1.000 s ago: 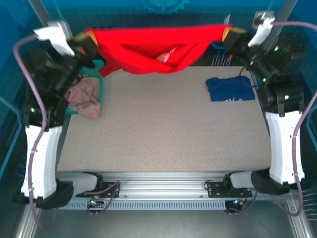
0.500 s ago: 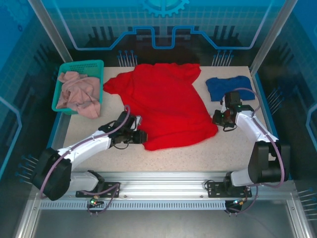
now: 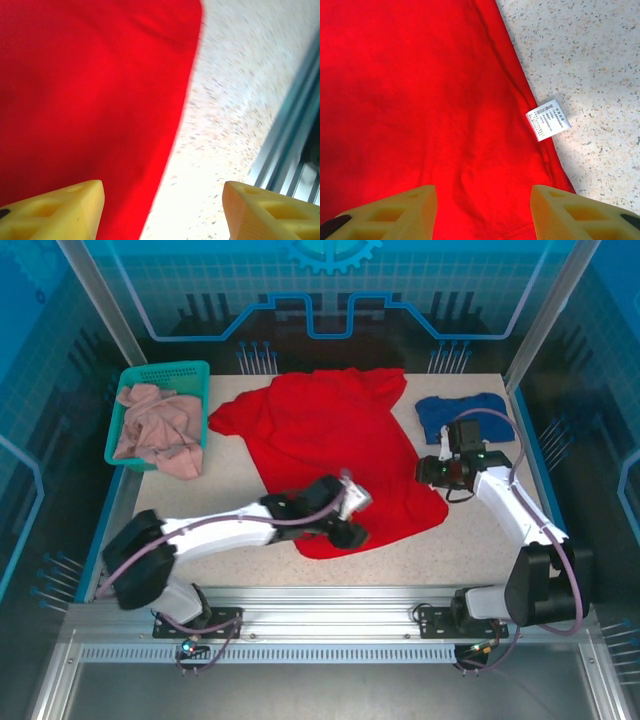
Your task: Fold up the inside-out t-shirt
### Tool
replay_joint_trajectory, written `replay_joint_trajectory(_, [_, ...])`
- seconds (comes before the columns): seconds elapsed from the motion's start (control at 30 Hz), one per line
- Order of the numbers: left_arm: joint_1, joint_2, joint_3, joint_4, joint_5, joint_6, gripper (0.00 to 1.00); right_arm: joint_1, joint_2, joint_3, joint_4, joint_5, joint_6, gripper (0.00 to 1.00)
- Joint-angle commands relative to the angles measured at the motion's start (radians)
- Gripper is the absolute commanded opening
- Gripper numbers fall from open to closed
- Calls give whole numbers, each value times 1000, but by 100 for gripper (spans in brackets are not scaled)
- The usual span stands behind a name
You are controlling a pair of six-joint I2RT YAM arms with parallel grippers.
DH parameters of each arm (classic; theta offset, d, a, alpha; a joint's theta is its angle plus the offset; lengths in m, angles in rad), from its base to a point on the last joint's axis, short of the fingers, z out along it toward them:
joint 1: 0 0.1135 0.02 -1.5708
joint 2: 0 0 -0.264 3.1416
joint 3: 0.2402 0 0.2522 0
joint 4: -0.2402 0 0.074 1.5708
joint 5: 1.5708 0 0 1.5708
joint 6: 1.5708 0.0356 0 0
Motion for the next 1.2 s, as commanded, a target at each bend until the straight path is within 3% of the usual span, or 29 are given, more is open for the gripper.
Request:
replay_joint_trajectory(0.0, [-38, 146, 90, -11, 12, 195, 60, -42, 5, 16, 12, -48, 4, 54])
replay_joint_trajectory(0.33, [-28, 430, 313, -114, 16, 289, 59, -112, -70, -40, 28, -84, 3, 54])
replay_joint_trajectory(0.67, [-5, 535, 370, -155, 34, 301, 33, -111, -82, -50, 31, -94, 7, 54])
replay_joint_trajectory(0.93, [12, 477, 342, -108, 88, 266, 1, -112, -108, -64, 26, -96, 10, 54])
replay_joint_trajectory(1.07, [38, 425, 308, -42, 126, 210, 0, -112, -109, -69, 26, -102, 10, 54])
replay_joint_trajectory(1.17, [98, 335, 244, 54, 230, 92, 0, -110, -118, -71, 22, -112, 12, 54])
